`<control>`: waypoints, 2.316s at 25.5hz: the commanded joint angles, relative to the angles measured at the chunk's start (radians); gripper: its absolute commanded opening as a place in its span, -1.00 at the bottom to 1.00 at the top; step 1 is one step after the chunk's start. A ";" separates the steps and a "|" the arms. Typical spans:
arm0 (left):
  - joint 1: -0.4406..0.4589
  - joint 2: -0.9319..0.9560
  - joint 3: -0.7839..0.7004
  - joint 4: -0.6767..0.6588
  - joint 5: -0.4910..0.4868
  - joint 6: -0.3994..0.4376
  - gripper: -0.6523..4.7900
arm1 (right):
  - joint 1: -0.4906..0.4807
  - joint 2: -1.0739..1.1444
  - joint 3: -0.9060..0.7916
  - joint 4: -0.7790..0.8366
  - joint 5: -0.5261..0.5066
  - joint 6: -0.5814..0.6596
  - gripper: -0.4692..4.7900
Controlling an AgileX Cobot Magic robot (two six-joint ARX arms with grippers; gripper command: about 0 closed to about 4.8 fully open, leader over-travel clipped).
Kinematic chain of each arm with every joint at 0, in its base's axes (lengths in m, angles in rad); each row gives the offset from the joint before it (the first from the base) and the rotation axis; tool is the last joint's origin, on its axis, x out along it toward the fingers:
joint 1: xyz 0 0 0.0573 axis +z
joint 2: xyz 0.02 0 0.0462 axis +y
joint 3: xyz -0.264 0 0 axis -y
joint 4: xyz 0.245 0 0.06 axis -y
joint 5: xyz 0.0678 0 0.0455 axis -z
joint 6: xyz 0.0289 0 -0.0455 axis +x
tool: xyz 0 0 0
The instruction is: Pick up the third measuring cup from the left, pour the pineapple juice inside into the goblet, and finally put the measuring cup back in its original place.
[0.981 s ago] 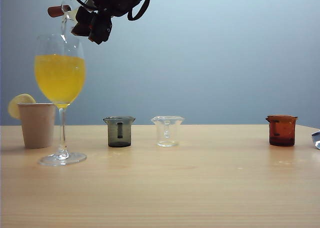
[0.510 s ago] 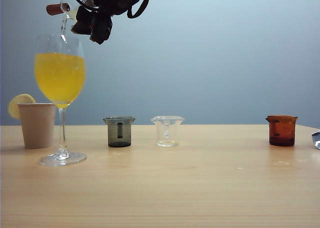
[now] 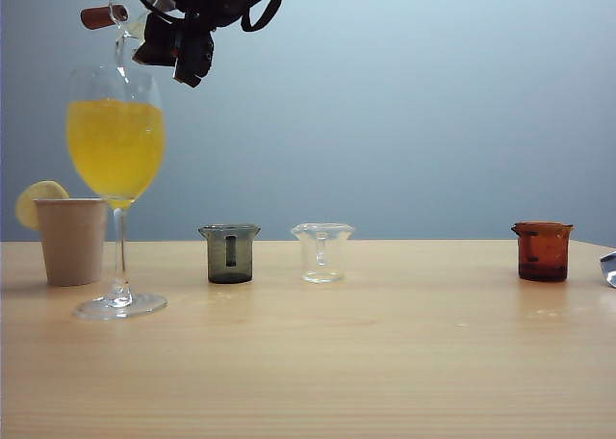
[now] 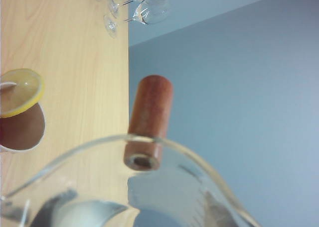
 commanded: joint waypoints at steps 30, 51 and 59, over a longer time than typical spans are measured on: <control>0.000 -0.002 0.005 0.010 0.003 -0.006 -0.78 | 0.001 -0.007 0.008 0.094 -0.001 -0.251 -0.38; 0.000 -0.002 0.005 0.010 0.003 -0.006 -0.78 | 0.000 -0.007 0.008 0.106 -0.047 -0.480 -0.38; 0.000 -0.002 0.005 0.010 0.003 -0.006 -0.78 | 0.000 -0.007 0.008 0.102 -0.106 -0.612 -0.38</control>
